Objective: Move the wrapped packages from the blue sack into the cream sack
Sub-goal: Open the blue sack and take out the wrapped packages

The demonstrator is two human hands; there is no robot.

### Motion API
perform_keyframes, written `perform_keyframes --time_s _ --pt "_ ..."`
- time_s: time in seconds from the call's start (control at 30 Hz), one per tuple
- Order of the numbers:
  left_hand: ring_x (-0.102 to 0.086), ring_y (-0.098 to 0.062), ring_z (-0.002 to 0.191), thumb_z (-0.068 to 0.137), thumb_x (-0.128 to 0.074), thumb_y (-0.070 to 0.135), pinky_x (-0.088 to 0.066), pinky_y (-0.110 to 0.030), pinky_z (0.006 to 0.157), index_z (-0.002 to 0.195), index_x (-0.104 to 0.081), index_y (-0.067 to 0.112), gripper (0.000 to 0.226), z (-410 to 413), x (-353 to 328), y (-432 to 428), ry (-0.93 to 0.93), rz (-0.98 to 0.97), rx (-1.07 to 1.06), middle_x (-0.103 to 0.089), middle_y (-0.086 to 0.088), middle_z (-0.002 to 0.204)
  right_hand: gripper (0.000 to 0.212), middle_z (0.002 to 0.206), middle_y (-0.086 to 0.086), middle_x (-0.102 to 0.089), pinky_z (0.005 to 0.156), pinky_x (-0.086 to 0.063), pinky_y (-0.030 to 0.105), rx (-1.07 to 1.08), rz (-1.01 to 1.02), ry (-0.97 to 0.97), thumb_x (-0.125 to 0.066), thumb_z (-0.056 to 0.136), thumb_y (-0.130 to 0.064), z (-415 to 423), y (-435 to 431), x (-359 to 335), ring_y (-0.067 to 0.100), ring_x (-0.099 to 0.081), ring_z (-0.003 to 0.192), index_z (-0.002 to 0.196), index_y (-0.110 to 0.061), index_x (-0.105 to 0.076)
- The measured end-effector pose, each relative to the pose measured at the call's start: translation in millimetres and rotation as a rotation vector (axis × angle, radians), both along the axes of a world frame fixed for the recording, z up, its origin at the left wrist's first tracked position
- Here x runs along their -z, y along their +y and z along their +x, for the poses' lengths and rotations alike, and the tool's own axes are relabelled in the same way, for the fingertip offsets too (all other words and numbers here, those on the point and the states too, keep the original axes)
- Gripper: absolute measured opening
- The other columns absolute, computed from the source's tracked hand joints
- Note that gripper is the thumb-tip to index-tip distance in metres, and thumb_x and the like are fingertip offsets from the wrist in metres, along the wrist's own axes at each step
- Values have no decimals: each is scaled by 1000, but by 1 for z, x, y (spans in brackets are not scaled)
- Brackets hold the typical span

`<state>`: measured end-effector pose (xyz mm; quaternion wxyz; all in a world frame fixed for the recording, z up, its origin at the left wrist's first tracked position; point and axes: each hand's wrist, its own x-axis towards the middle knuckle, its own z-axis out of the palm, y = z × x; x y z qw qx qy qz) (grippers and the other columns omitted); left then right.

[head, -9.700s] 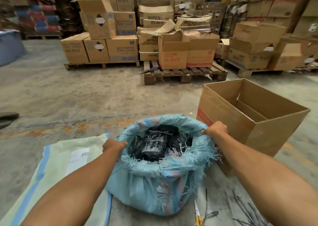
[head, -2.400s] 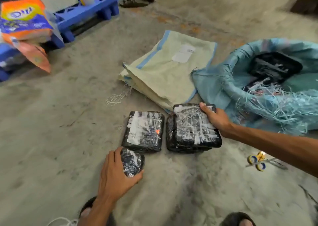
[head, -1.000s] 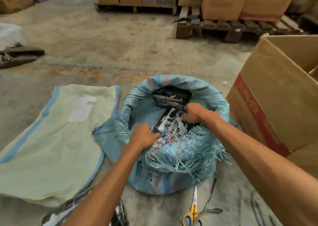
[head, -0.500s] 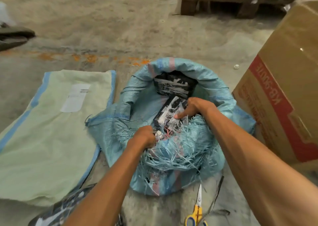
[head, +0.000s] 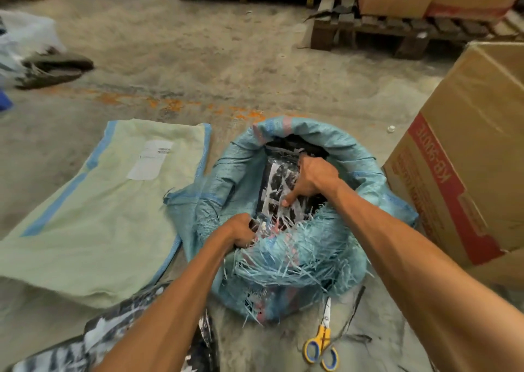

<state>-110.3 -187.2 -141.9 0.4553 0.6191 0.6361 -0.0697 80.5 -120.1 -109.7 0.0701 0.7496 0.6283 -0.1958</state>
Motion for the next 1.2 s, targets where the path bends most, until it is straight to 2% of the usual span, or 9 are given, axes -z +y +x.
perform_keyframes --time_s 0.13,0.3,0.57,0.67,0.77,0.9,0.97,1.1,1.2 --pt "-61 -35 101 80 -59 -12 -45 -39 69 124 -51 5 48 -14 -17 -14 -111 196 -40 -57 -8 104 121 123 6 -66 90 -53 39 -36 243 30 -89 45 -65 -4 -8 -23 29 -64 112 146 -21 -39" --pt "-55 -16 73 62 -92 27 -40 -33 58 101 -44 14 63 -26 -40 -25 -254 677 -245 -57 5 81 107 111 7 -72 84 -57 41 69 553 156 -90 43 -67 0 -17 -73 31 -67 103 133 -25 -52" --pt "-68 -15 95 52 -90 57 -59 -38 81 113 -51 20 81 -53 -147 -11 -739 769 -621 -70 2 102 89 101 -5 -72 81 -58 34 326 953 584 -89 44 -67 -11 -44 -178 15 -67 94 115 -24 -59" --pt "-72 -20 92 62 -90 45 -61 -40 79 112 -58 11 68 -86 -196 -8 -903 818 -738 -73 -3 100 122 128 -1 -67 102 -52 35 375 902 807 -89 34 -74 -24 -50 -208 18 -61 118 137 -20 -53" --pt "-74 -25 89 61 -89 48 -61 -48 79 109 -63 7 68 -135 -235 -14 -956 823 -806 -75 -9 100 95 103 -7 -72 86 -58 32 366 755 1044 -95 33 -64 -56 -62 -218 12 -69 95 110 -24 -56" --pt "-75 -23 81 74 -84 41 -62 -43 74 101 -69 8 45 -202 -254 -45 -887 842 -856 -76 -11 94 112 108 -2 -71 88 -57 37 319 564 1157 -97 35 -61 -113 -77 -197 17 -69 96 126 -15 -52" --pt "-75 -23 79 81 -79 35 -62 -39 69 93 -70 10 29 -233 -247 -68 -845 821 -910 -76 -12 90 124 120 2 -69 97 -54 39 275 475 1170 -96 31 -63 -141 -91 -181 22 -67 104 136 -17 -49" --pt "-74 -18 64 84 -77 33 -58 -29 50 97 -68 0 36 -294 -200 -115 -713 693 -1062 -74 -13 83 69 102 -1 -76 70 -60 25 227 223 1196 -98 53 -41 -187 -122 -139 15 -74 82 107 -19 -61" --pt "-74 -26 71 83 -78 31 -62 -43 67 97 -68 -4 39 -323 -148 -155 -663 566 -1137 -74 -20 89 104 108 0 -76 85 -61 41 205 104 1132 -99 33 -59 -212 -144 -92 21 -75 89 122 -20 -60"
